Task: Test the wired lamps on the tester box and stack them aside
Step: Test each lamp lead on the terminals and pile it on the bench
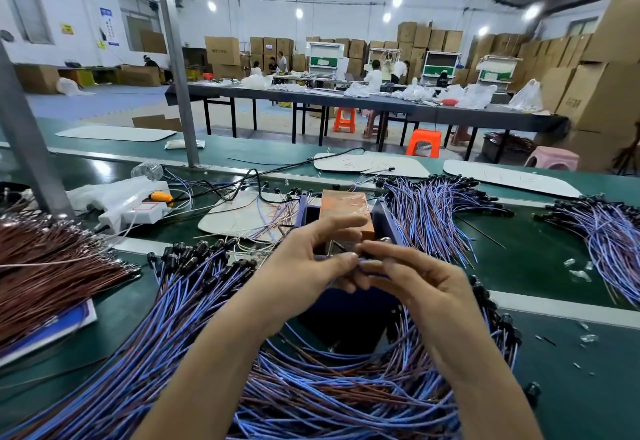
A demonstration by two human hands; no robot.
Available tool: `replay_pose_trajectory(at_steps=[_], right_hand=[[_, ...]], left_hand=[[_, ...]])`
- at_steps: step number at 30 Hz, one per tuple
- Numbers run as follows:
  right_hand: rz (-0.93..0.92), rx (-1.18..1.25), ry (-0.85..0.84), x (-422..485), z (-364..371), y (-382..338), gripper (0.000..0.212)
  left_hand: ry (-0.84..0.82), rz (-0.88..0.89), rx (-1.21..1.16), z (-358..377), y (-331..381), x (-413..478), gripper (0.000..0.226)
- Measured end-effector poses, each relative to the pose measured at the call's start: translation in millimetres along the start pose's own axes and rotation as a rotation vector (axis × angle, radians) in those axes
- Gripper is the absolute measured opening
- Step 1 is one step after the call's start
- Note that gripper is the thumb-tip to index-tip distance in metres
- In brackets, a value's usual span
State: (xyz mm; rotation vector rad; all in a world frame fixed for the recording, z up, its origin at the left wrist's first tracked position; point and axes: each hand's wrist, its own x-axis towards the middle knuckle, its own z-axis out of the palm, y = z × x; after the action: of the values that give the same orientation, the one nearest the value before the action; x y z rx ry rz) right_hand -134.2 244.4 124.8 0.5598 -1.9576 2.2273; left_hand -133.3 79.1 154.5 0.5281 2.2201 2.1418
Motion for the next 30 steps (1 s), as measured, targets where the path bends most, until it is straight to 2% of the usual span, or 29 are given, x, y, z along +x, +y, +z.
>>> replay_pose_trajectory(at_steps=[2,5,8,11,15,18,21,25,30], right_hand=[[0.022,0.135,0.173,1.1,-9.7,-1.7,0.019],[0.033,0.303,0.538,1.1,-30.9,-2.8,0.007],[0.016,0.296,0.832,-1.0,-51.8,-1.2,0.024],[-0.014,0.227,0.974,-5.0,-65.5,-1.3,0.033],[-0.049,0.113,1.038,-8.1,-75.8,1.2,0.038],[-0.053,0.054,1.028,-7.4,-73.6,3.9,0.038],[-0.039,0.038,1.005,-5.4,-70.8,7.3,0.036],[-0.014,0.012,1.004,-3.4,-74.7,12.9,0.034],[0.133,-0.350,0.898,-6.6,-82.9,19.0,0.024]], left_hand=[[-0.020,-0.030,0.089,-1.0,-5.4,1.5,0.032],[-0.059,-0.109,0.230,-12.3,-13.6,4.6,0.017],[-0.139,-0.186,0.342,-32.0,-16.9,4.4,0.013],[-0.157,-0.274,0.367,-52.5,-17.1,1.3,0.011],[-0.029,-0.306,0.303,-77.2,-16.4,-4.0,0.009],[0.075,-0.294,0.071,-83.6,-15.4,-4.5,0.017],[0.219,-0.252,-0.176,-81.3,-15.6,0.7,0.007],[0.340,-0.206,-0.292,-82.3,-17.1,4.5,0.005],[0.369,-0.169,-0.404,-86.0,-16.7,4.6,0.011]])
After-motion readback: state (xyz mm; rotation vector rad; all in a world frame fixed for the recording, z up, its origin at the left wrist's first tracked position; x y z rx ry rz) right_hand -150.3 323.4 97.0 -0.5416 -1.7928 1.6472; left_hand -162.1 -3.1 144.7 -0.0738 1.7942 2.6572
